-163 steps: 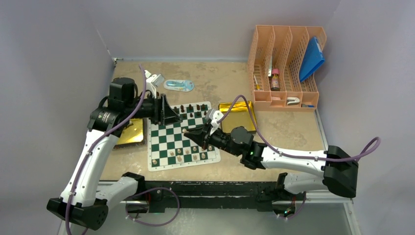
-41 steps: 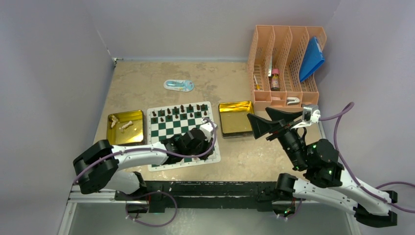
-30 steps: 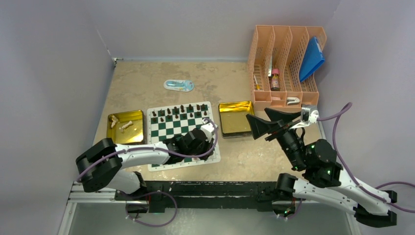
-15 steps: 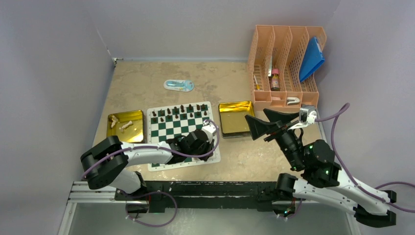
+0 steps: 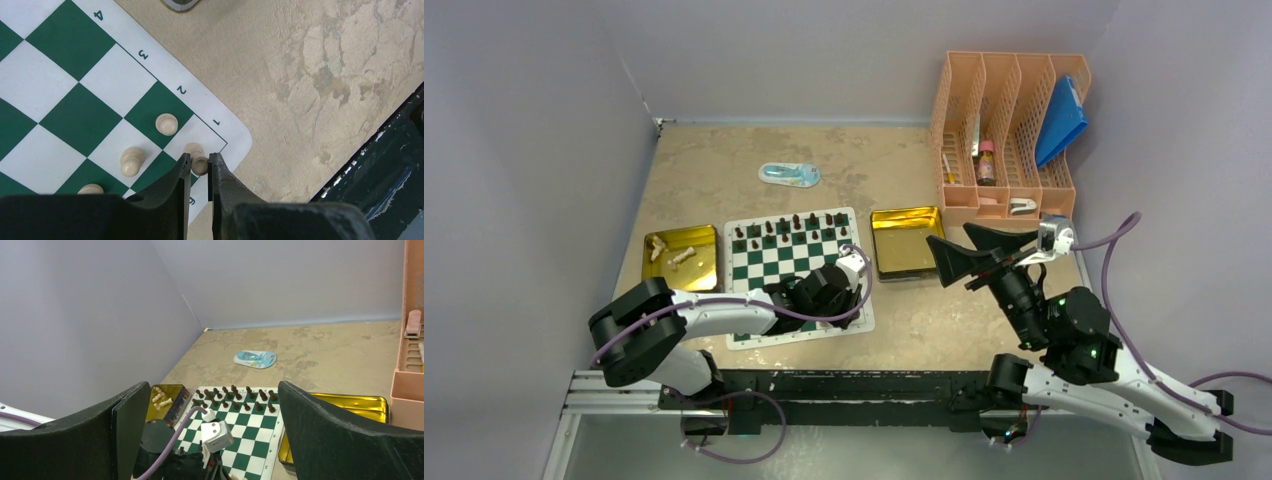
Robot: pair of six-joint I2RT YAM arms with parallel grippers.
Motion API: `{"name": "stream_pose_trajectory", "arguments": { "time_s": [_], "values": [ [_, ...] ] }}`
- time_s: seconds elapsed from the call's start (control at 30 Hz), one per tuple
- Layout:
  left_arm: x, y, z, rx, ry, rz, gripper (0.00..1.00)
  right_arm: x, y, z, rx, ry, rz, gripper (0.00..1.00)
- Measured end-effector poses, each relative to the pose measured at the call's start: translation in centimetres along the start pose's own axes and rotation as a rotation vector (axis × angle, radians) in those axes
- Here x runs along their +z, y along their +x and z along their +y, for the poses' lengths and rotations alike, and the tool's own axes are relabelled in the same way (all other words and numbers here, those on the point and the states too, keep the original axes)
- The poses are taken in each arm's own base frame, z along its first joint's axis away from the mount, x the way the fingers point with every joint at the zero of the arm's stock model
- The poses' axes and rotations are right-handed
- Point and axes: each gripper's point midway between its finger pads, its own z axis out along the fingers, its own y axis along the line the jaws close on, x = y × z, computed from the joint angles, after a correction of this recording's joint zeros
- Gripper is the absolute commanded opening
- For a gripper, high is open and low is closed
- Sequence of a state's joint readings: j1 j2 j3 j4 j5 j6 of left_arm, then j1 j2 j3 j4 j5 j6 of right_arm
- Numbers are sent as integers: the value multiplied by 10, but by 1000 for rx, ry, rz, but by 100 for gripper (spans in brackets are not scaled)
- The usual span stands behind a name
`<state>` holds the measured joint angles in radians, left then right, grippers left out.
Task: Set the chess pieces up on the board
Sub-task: Place the chess piece on the chessboard.
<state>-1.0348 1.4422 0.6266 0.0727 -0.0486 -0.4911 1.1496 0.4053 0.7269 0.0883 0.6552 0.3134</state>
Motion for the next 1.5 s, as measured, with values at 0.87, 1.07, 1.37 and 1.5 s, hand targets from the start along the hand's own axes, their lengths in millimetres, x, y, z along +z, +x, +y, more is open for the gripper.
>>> {"name": "stream_pose_trajectory", "arguments": {
  "time_s": [0.87, 1.07, 1.37, 1.5],
  "values": [
    [-2, -7, -7, -14, 3, 28, 29, 0, 8, 2, 8, -17, 13, 99],
    [-12, -19, -12, -24, 6, 10, 30, 2, 15, 5, 12, -31, 30, 99],
    [-33, -63, -17, -48, -43, -67, 57, 6, 26, 14, 36, -60, 54, 99],
    [-43, -88, -2, -78, -121, -96, 64, 11, 46, 12, 32, -44, 98, 99]
  ]
}}
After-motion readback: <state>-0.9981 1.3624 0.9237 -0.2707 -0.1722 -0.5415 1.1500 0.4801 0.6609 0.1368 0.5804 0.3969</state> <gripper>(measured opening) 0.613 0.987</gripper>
